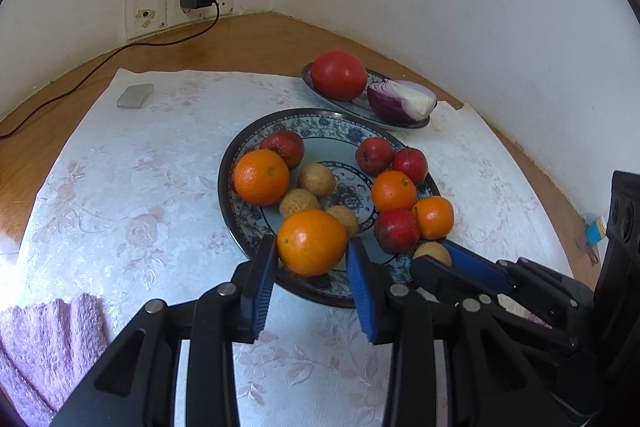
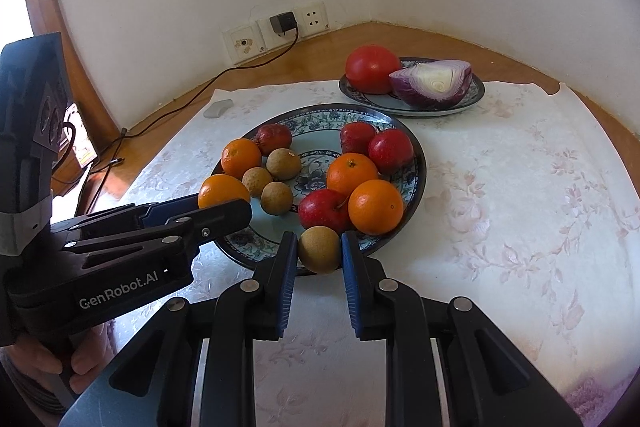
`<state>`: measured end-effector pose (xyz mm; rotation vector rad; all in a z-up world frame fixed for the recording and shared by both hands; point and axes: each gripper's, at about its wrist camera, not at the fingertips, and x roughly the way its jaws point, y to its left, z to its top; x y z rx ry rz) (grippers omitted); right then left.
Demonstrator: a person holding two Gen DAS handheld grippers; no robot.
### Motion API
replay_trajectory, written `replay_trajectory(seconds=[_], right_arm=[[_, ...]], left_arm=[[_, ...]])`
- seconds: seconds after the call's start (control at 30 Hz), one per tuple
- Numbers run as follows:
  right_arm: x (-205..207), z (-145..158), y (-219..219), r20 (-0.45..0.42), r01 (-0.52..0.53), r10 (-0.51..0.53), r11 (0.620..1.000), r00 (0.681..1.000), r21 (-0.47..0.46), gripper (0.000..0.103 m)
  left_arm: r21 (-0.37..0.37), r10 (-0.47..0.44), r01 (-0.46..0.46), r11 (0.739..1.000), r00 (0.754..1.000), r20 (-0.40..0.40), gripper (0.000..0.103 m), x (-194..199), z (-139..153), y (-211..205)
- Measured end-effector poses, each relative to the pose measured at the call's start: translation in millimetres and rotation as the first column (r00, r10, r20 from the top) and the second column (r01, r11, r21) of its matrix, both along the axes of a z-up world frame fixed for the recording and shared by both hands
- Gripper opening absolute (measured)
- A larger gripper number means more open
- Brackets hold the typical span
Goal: Organize fruits
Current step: 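Open the left tool to set the orange down while the right tool releases the brown fruit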
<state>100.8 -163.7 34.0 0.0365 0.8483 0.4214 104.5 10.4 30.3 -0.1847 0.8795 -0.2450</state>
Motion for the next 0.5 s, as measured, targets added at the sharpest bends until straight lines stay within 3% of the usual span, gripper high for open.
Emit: replay_trajectory(seconds=[0.27, 0.5], right_arm=[[0.3, 0.1, -0.6, -0.003, 0.002, -0.002, 1.000, 1.000, 0.006, 0.024], [-1.2, 3.1, -3.6, 0.004, 0.010, -0.010, 1.000, 1.000, 0.017, 0.033]], left_arm=[[0.001, -0.004, 0.004, 1.000, 1.000, 0.005, 0.037, -2.5, 1.7, -2.2], [0.003, -0.002, 0.002, 1.000, 1.000, 0.004, 0.037, -6.8, 6.1, -3.3]])
